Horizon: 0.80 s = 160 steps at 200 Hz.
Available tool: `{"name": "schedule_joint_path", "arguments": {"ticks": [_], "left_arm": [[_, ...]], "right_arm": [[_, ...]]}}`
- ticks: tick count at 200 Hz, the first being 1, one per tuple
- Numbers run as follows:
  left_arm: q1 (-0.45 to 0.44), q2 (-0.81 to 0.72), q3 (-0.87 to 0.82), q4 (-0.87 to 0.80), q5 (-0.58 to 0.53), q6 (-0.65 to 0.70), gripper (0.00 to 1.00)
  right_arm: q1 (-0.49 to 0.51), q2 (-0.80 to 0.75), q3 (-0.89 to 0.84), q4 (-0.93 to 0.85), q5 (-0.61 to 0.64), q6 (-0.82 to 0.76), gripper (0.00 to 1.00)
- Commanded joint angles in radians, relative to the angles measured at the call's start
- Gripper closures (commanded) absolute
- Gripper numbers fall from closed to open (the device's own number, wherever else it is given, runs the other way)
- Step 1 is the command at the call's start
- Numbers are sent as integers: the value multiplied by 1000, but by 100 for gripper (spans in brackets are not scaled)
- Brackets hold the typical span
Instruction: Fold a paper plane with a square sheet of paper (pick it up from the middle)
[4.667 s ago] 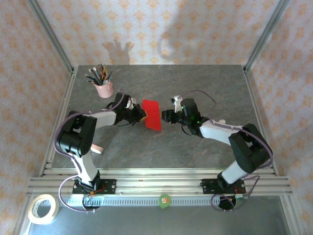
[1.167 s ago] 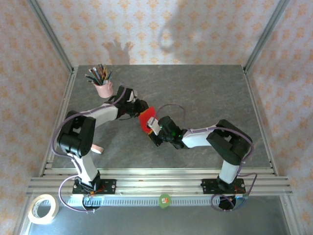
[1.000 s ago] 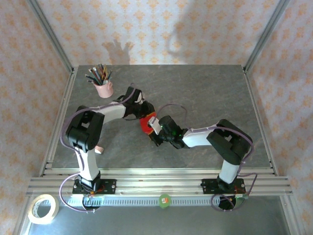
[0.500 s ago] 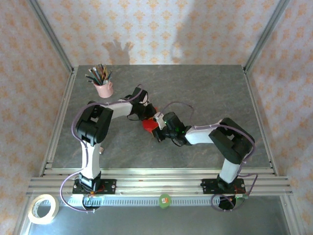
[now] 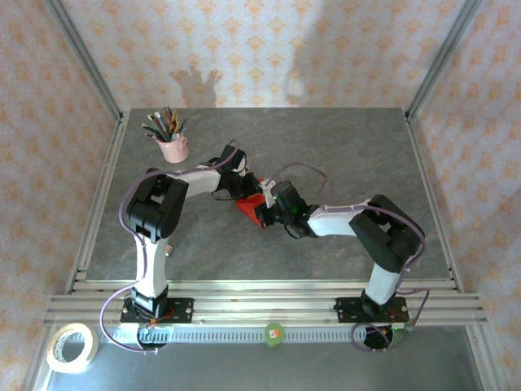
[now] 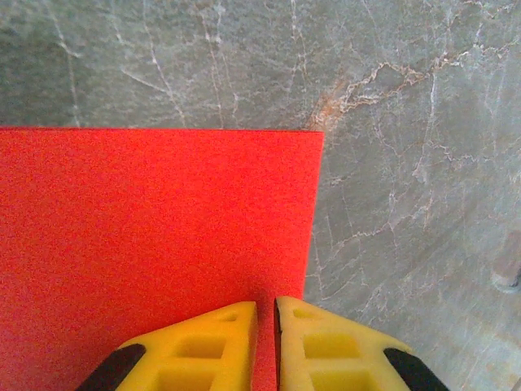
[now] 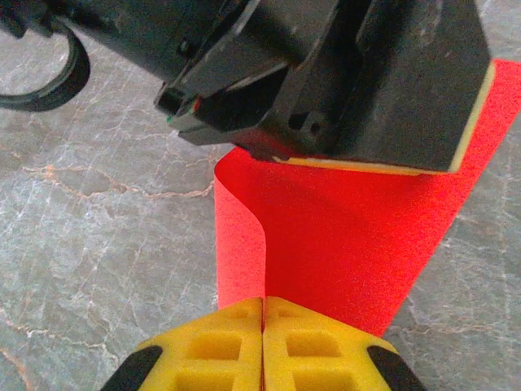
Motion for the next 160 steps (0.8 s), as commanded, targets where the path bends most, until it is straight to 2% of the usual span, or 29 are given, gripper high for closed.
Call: {"name": "schedule_joint_path", "arguments": {"ticks": [1,91,160], "left_arm": [[-6,32,14,-49,-1,19,81],[27,-56,33,-36,-1,5,80],[41,-10,2,-78,-44,38,84]], "right_arm": [[-5,15,29,-24,45,15,92],[-5,36,21,-47,25,17,93],[-6,52,44,-75,37,20,93]]}}
